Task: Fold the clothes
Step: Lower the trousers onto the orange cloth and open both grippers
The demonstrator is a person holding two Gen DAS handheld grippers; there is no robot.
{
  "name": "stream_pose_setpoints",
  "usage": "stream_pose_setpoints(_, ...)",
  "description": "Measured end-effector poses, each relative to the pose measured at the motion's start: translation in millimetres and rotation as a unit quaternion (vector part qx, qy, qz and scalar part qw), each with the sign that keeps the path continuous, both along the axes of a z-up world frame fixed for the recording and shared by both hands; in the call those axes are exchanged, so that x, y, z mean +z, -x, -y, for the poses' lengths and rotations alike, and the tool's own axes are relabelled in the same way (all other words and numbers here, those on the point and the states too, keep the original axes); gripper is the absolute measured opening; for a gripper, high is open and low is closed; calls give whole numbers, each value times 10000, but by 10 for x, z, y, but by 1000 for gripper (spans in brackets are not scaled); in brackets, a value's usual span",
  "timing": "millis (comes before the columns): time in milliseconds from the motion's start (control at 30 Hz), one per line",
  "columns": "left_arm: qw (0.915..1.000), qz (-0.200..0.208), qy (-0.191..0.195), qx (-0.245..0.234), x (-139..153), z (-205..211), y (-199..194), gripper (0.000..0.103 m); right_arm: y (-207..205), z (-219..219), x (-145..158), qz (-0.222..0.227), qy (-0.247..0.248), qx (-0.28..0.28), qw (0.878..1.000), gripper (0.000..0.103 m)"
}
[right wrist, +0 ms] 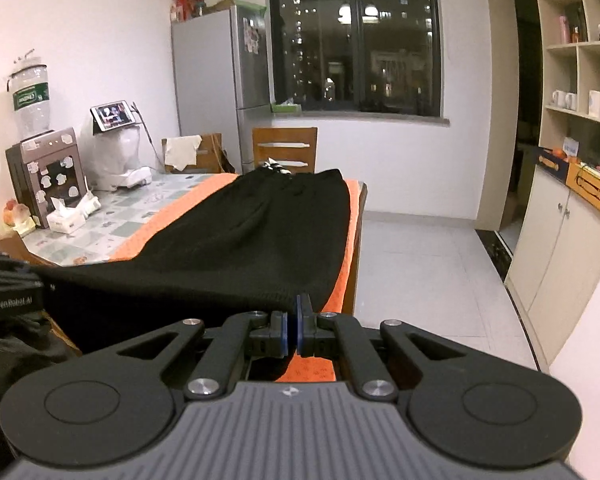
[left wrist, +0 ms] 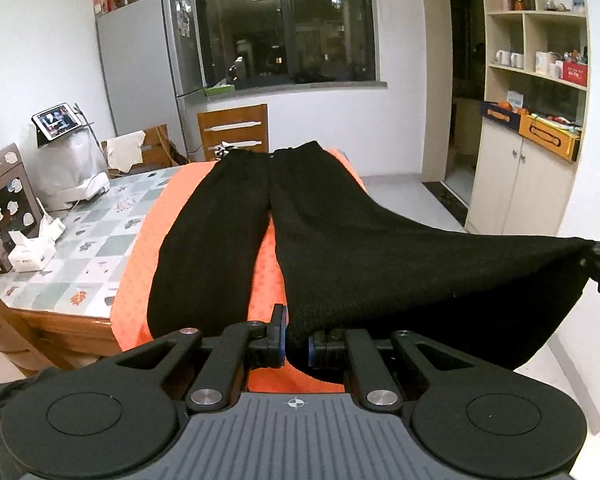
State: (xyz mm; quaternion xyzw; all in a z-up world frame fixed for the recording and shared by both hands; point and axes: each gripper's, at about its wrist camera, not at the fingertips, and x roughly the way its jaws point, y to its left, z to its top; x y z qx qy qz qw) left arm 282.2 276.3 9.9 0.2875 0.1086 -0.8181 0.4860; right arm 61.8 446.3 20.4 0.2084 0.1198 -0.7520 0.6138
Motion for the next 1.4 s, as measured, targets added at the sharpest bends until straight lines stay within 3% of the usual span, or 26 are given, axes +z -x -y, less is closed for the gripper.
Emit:
stream_pose_setpoints(133, 9978, 420, -501, 59, -395, -96, -23, 24, -49, -33, -179, -45, -278, 14, 9996, 9)
stream_pose_setpoints(200, 9947, 646, -798, 83, -598, -229, -86, 24, -69, -78, -318, -37, -513, 49, 9987, 13)
stream_pose_setpoints(433, 9886, 856, -1213, 266, -832, -512, -325, 29, -69, -312, -640, 46, -947, 96, 9955, 16)
stream_pose_setpoints(567, 9894, 747, -1146, 493, -714, -509, -392, 31, -51, -347, -742, 107, -1034, 146, 9945, 18)
stream_pose_setpoints(867, 9944, 320, -746, 681, -253, -450, -516, 42, -183, -34, -727, 169, -800, 714, 9941, 33)
stream_pose_setpoints(967, 9960, 163, -541, 697, -85, -417, -615, 58, -293, 130, -691, 129, -672, 963, 9930, 43)
stream_pose_setpoints(1033, 9969, 65, -354, 699, 4, -394, -683, 74, -387, 254, -673, 87, -584, 1111, 9921, 56)
stream_pose_setpoints(1133, 9973, -114, -151, 714, 101, -325, -812, 97, -522, 482, -684, 204, -519, 1273, 9903, 62)
stream_pose_setpoints(1233, 9975, -223, 8, 673, 146, -247, -916, 102, -640, 734, -736, 404, -446, 1443, 9877, 69)
stream_pose_setpoints(1400, 9958, -275, -125, 860, 134, 18, -1012, 103, -845, 1229, -855, 439, -449, 1809, 9815, 77)
